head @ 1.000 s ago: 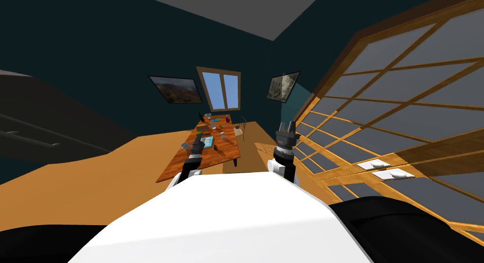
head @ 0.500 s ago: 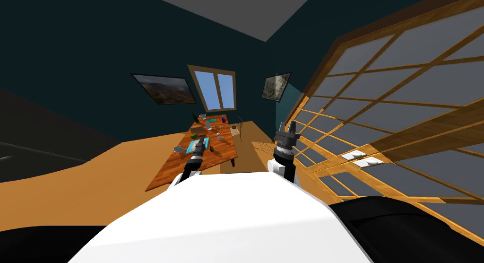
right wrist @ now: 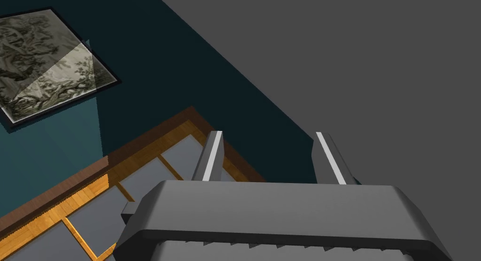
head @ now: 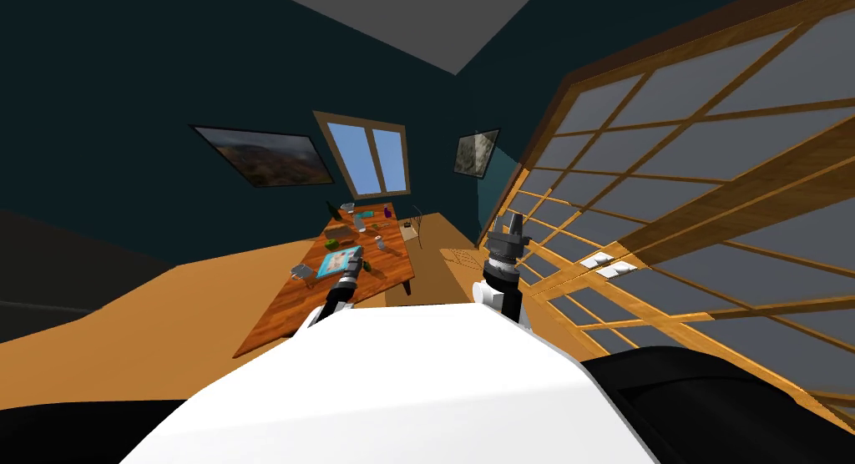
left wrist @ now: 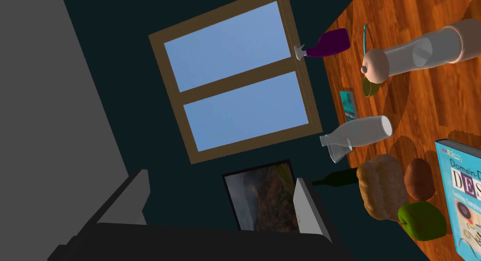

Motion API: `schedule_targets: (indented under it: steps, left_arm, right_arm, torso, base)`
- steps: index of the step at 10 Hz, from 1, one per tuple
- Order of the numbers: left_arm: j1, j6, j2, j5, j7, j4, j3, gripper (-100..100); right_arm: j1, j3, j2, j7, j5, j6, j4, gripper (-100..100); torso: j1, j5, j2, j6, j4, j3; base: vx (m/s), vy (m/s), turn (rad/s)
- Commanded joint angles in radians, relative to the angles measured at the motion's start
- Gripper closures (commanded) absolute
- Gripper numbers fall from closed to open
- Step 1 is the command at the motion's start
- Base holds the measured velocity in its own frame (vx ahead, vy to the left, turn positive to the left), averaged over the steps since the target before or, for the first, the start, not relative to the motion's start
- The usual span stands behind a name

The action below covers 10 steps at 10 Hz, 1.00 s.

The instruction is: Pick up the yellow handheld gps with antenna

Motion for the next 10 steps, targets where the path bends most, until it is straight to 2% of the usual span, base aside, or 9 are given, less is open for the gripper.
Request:
schedule_targets:
  steps: [1, 4, 5, 6, 9, 10]
  left_arm:
    - [0.004, -0.004, -0.004, -0.002, -0.006, 0.032, -0.002, -100]
    - [-0.030, 0.051, 0.033, 0.000, -0.033, 0.128, 0.003, -100]
    - [-0.030, 0.051, 0.033, 0.000, -0.033, 0.159, 0.003, -100]
    - [-0.030, 0.051, 0.033, 0.000, -0.033, 0.159, 0.003, -100]
    - [-0.068, 0.109, 0.070, 0.004, -0.059, 0.258, 0.007, -100]
    - [-0.068, 0.109, 0.070, 0.004, -0.059, 0.287, 0.007, -100]
  right_arm:
    - [0.000, 0.000, 0.000, 0.000, 0.000, 0.000, 0.000, 0]
    - [0.000, 0.000, 0.000, 0.000, 0.000, 0.000, 0.000, 0]
    - [0.000, 0.000, 0.000, 0.000, 0.000, 0.000, 0.000, 0]
    - [0.000, 0.000, 0.000, 0.000, 0.000, 0.000, 0.000, 0]
    - [0.000, 0.000, 0.000, 0.000, 0.000, 0.000, 0.000, 0]
    - [0.000, 0.000, 0.000, 0.000, 0.000, 0.000, 0.000, 0]
  torso:
    - [0.000, 0.000, 0.000, 0.000, 0.000, 0.000]
    - [0.001, 0.000, -0.001, 0.000, 0.000, 0.000]
    - [0.001, 0.000, 0.000, 0.001, 0.000, 0.000]
    - [0.001, 0.000, 0.000, 0.000, 0.000, 0.000]
    - [0.001, 0.000, -0.001, 0.000, 0.000, 0.000]
    - [0.001, 0.000, -0.001, 0.000, 0.000, 0.000]
  base:
    - [0.001, -0.016, 0.041]
    - [0.000, -0.024, -0.165]
    - [-0.002, -0.017, -0.108]
    - [0.000, 0.000, 0.000]
    - [0.001, -0.014, -0.166]
    - [0.000, -0.013, -0.100]
